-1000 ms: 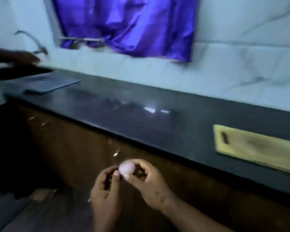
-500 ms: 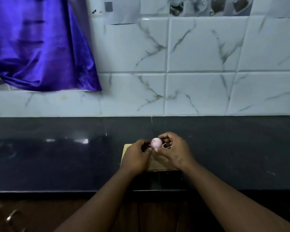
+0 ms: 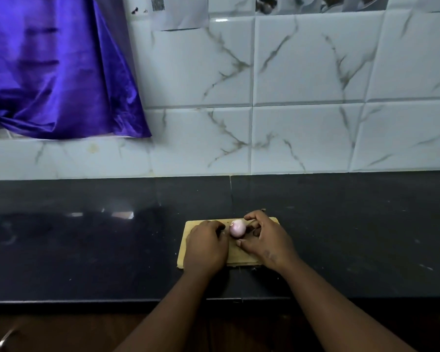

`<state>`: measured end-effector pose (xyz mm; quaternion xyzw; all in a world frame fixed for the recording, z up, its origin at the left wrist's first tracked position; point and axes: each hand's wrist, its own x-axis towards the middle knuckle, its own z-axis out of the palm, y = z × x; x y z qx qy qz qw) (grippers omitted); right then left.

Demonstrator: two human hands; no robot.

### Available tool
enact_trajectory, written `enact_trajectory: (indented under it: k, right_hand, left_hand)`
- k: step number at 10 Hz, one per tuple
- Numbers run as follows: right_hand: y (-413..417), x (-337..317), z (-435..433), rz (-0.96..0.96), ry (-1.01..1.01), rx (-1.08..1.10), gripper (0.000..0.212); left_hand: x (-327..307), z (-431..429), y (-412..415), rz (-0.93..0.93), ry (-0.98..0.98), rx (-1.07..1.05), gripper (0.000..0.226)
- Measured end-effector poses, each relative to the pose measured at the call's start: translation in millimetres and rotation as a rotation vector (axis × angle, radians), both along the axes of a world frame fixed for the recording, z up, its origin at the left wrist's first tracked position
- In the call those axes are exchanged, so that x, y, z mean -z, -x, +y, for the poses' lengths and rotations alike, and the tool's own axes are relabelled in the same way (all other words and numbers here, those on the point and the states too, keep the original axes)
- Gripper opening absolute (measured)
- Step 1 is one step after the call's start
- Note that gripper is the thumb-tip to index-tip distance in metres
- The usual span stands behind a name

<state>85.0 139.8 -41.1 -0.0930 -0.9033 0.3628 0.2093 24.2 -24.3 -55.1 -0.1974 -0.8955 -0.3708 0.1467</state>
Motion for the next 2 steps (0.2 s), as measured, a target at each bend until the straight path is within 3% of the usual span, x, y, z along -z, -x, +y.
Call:
enact_trajectory:
  k: [2]
  right_hand:
    - [-4.2,-6.5,-1.8,-0.029,0.028,-0.023,0.053]
  left_hand:
    - [-1.5,0.2,-1.3,0.019,0.006,-0.025,0.023]
